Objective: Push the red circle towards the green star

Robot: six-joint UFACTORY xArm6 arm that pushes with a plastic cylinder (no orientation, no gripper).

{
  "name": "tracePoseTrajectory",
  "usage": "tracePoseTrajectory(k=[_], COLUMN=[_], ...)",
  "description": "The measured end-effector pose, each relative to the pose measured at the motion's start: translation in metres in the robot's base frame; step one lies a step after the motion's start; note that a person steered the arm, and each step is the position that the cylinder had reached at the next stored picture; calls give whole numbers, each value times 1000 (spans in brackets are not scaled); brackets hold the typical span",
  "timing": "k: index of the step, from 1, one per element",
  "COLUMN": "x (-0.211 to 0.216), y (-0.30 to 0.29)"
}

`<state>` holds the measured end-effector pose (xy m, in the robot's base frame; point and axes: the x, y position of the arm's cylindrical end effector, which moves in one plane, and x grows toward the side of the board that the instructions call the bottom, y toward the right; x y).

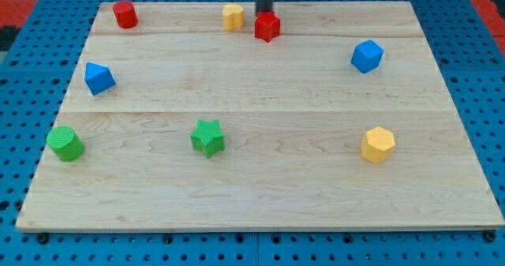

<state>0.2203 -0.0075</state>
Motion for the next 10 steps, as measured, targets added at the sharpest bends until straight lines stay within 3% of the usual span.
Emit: tracePoseTrajectory(k=[1,3,4,6,7,9,10], x=[-5,40,-22,-28,-28,27,35], y=[-32,-90,-86,-223,-246,-226,-191])
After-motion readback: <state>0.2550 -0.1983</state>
